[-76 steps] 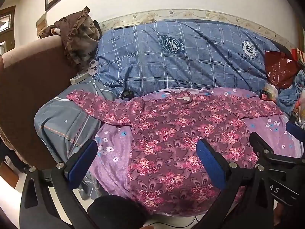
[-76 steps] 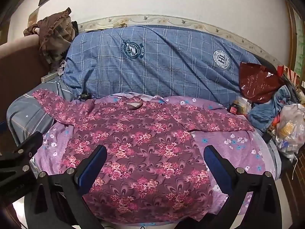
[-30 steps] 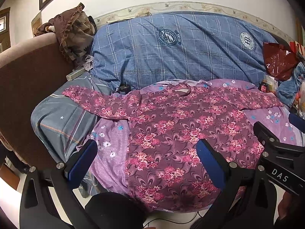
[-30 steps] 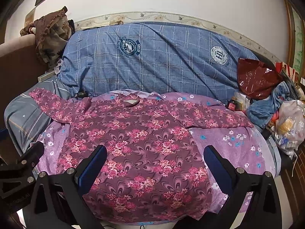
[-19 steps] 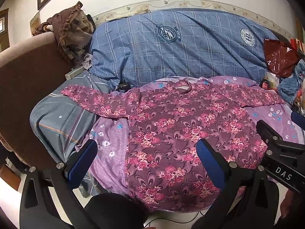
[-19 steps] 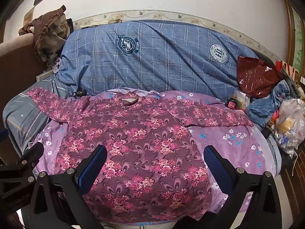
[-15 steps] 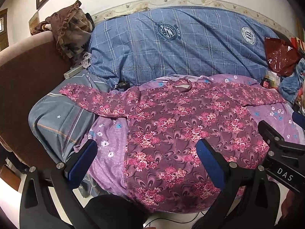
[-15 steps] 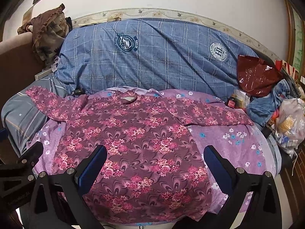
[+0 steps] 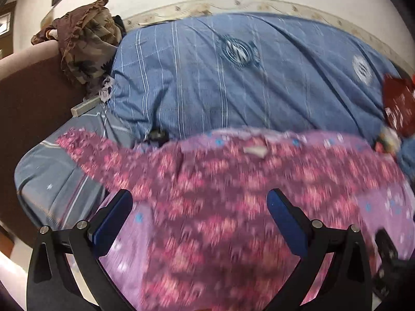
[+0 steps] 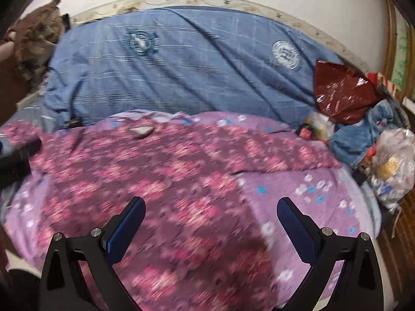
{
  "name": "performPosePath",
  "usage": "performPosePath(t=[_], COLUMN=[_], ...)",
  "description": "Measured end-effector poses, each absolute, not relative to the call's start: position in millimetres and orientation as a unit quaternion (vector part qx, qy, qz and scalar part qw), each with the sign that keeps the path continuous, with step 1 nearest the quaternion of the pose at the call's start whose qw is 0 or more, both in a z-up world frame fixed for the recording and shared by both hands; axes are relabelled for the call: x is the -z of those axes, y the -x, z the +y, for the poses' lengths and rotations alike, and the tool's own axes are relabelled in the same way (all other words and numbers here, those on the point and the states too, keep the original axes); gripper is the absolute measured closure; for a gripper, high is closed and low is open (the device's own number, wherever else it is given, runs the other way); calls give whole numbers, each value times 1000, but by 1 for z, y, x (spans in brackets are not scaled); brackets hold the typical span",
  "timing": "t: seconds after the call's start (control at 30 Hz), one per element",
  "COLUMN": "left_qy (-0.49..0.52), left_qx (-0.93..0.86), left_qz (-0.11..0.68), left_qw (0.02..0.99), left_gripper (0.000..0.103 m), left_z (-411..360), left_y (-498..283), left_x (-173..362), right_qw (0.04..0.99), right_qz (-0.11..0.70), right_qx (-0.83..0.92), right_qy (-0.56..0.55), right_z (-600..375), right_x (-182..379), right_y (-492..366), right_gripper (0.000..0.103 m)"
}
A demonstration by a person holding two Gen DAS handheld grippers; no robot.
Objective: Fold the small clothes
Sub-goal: 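Grasp the shirt's side edge with the right gripper and lift it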
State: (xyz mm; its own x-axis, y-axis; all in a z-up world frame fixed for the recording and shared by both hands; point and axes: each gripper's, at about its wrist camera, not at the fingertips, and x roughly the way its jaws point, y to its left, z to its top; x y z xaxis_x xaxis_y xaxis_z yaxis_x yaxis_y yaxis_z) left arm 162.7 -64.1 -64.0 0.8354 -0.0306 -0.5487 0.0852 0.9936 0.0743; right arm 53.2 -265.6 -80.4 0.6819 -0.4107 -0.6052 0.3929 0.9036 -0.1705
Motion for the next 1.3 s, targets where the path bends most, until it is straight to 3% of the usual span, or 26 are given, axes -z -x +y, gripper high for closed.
performPosePath(t=[0.3, 0.47, 0.53, 0.7, 0.8, 1.03, 1.07, 1.17, 1.3], left_qy=[-19, -13, -11, 15, -16, -112, -100, -71, -36], left_qx=[29, 54, 79, 85, 79, 88, 89, 96, 99], left_qz=[285, 326, 376, 411, 407, 411, 409, 416, 418], left_qw=[958, 944, 923, 908, 910, 900, 903, 902, 903], left_gripper=[0, 0, 0, 0, 0, 0, 0, 0, 0], left_z=[-82, -87, -85, -81, -89, -113, -110, -103, -94], left_y=[-214, -242, -259, -278, -279, -274, -274, -276, -273], left_x=[84, 133, 161, 186, 195, 226, 226, 230, 233], right_qw=[908, 899, 889, 833, 791, 760, 758, 748, 799], right_qz=[343, 358, 352, 309, 277, 237, 235, 233, 218], right_qx=[241, 242, 256, 296, 298, 310, 312, 317, 322], right_qy=[15, -67, -140, -350, -458, -520, -523, -535, -459], right_z=[-306, -387, -456, -611, -670, -716, -718, -730, -703], right_x=[91, 116, 131, 167, 188, 210, 212, 221, 188], right_y=[-101, -121, -120, -90, -75, -87, -89, -95, -101], right_gripper=[2, 2, 5, 30, 38, 49, 57, 97, 98])
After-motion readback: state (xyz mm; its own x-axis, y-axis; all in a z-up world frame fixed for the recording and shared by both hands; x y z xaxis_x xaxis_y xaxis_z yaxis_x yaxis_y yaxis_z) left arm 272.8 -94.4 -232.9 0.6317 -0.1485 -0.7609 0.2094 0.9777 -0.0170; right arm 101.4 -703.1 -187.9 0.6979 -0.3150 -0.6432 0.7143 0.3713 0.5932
